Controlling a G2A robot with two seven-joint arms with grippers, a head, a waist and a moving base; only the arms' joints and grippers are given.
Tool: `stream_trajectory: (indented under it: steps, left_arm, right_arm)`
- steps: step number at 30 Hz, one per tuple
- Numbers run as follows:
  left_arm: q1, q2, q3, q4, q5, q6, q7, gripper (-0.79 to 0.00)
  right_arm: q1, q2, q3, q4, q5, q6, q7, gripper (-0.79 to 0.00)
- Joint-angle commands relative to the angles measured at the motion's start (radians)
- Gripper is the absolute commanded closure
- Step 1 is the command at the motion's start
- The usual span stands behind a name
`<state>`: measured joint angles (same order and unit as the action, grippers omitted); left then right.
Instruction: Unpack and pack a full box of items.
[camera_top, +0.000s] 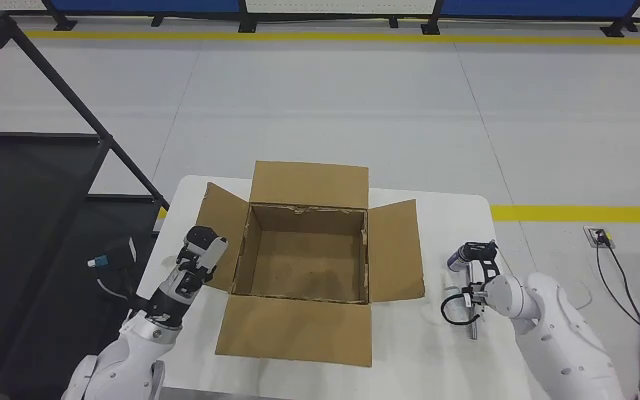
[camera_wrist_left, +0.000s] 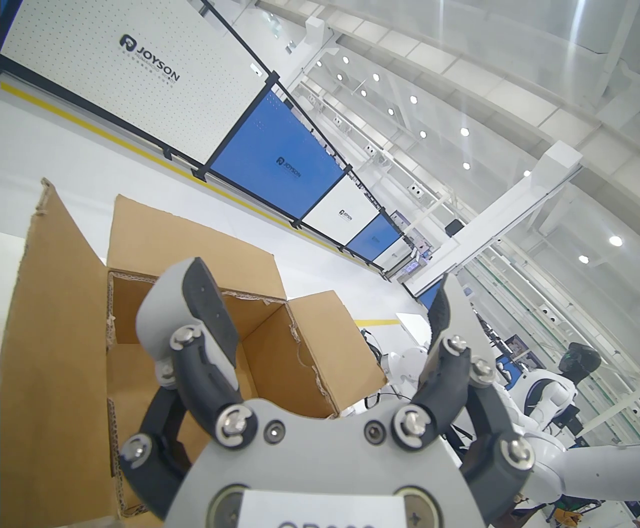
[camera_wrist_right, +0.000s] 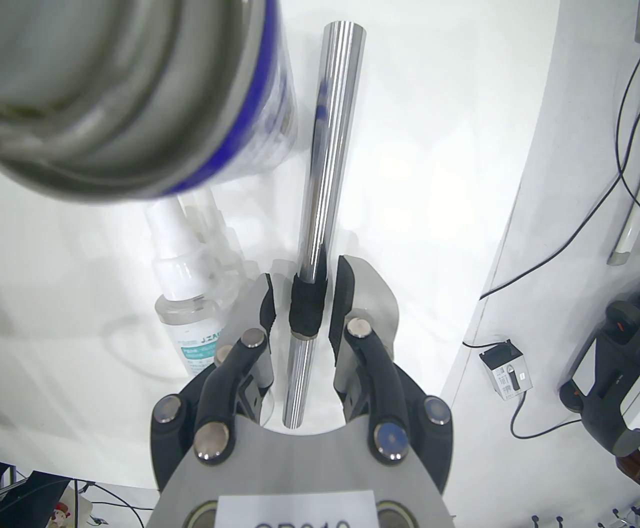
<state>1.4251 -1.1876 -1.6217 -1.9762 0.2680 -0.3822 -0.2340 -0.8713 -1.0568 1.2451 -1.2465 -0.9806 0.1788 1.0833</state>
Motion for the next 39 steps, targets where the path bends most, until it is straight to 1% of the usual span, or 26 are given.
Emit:
stream_trajectory:
  steps: [1, 8, 11, 12, 20, 25, 27, 31, 33, 34, 35, 36, 38, 39]
  left_arm:
    - [0.001, 0.000, 0.000, -0.002, 0.000, -0.001, 0.001, -0.785]
    - [0.006, 0.000, 0.003, -0.005, 0.003, -0.001, 0.005, -0.785]
    - [0.007, 0.000, 0.006, -0.004, 0.008, -0.001, 0.009, -0.785]
    - [0.008, 0.000, 0.006, -0.004, 0.009, 0.000, 0.010, -0.785]
    - [0.011, 0.000, 0.013, -0.012, 0.018, 0.002, 0.013, -0.785]
    - [0.016, 0.001, 0.010, -0.016, 0.020, 0.002, 0.018, -0.785]
    - [0.019, 0.001, 0.008, -0.016, 0.020, 0.001, 0.020, -0.785]
    - [0.024, 0.001, 0.007, -0.018, 0.019, -0.001, 0.022, -0.785]
    - [0.024, 0.001, 0.007, -0.018, 0.018, -0.002, 0.022, -0.785]
    - [0.025, 0.001, 0.007, -0.018, 0.018, -0.003, 0.022, -0.785]
    - [0.025, 0.001, 0.007, -0.018, 0.016, -0.003, 0.022, -0.785]
    - [0.025, 0.001, 0.007, -0.018, 0.016, -0.004, 0.022, -0.785]
    - [0.025, 0.001, 0.007, -0.018, 0.016, -0.004, 0.022, -0.785]
    - [0.026, 0.001, 0.007, -0.018, 0.015, -0.005, 0.022, -0.785]
  right_arm:
    - [0.003, -0.002, -0.003, 0.009, -0.001, 0.002, -0.001, -0.277]
    - [-0.001, -0.004, 0.004, 0.005, -0.003, 0.012, -0.032, -0.283]
    - [-0.030, 0.002, 0.039, -0.032, 0.016, -0.003, -0.062, -0.336]
    - [-0.042, 0.004, 0.052, -0.048, 0.019, -0.007, -0.069, -0.326]
    - [-0.135, 0.019, 0.137, -0.174, 0.035, -0.003, -0.097, -0.332]
    - [-0.175, 0.022, 0.198, -0.204, 0.111, 0.012, -0.132, -0.323]
    - [-0.188, 0.022, 0.224, -0.210, 0.150, 0.023, -0.141, -0.308]
    - [-0.207, 0.022, 0.266, -0.216, 0.217, 0.068, -0.151, -0.372]
    - [-0.219, 0.022, 0.281, -0.222, 0.247, 0.072, -0.154, -0.385]
    - [-0.225, 0.022, 0.290, -0.224, 0.263, 0.077, -0.158, -0.428]
    - [-0.230, 0.021, 0.296, -0.228, 0.278, 0.078, -0.159, -0.557]
    - [-0.235, 0.021, 0.305, -0.231, 0.298, 0.078, -0.161, -0.643]
    - [-0.246, 0.022, 0.324, -0.233, 0.338, 0.071, -0.162, -0.693]
    - [-0.250, 0.022, 0.334, -0.233, 0.355, 0.068, -0.162, -0.785]
